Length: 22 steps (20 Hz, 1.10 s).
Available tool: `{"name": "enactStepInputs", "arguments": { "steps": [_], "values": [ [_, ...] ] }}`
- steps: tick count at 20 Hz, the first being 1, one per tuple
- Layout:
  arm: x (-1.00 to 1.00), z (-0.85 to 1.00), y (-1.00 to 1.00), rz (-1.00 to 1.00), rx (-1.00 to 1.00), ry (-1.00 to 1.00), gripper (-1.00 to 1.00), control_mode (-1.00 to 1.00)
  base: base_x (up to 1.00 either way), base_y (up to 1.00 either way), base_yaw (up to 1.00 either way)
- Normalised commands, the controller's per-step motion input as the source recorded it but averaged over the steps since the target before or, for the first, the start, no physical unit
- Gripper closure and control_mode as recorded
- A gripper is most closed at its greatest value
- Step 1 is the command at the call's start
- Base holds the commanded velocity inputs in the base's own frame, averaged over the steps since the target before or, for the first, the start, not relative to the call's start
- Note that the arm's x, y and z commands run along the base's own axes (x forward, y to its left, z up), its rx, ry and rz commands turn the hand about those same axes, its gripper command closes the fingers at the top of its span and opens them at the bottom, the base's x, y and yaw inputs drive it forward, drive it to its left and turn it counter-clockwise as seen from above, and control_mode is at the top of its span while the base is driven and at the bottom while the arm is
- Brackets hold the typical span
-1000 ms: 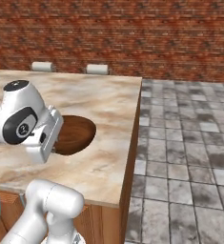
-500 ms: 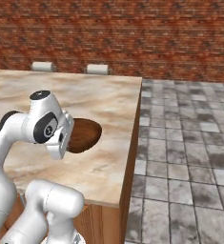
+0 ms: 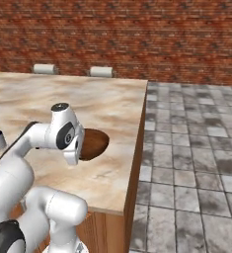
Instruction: Clear the mugs and bowl far away from the sink.
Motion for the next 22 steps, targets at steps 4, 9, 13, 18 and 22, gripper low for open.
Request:
{"name": "enactStepInputs", "arguments": {
  "steps": [4,9,13,18,22],
  "values": [
    [0.55,-0.68,0.00,0.06,0.05,0.01,1.00,-1.00,0.00,0.00,0.00],
    [0.48,-0.65,0.00,0.06,0.02,0.00,1.00,-1.00,0.00,0.00,0.00],
    [0.50,-0.59,0.00,0.06,0.00,0.00,1.00,-1.00,0.00,0.00,0.00],
    [0.56,-0.54,0.00,0.06,0.00,0.00,1.00,-1.00,0.00,0.00,0.00],
    [0.56,-0.54,0.09,0.04,0.00,0.00,-1.00,-1.00,0.00,0.00,0.00]
  ]
}}
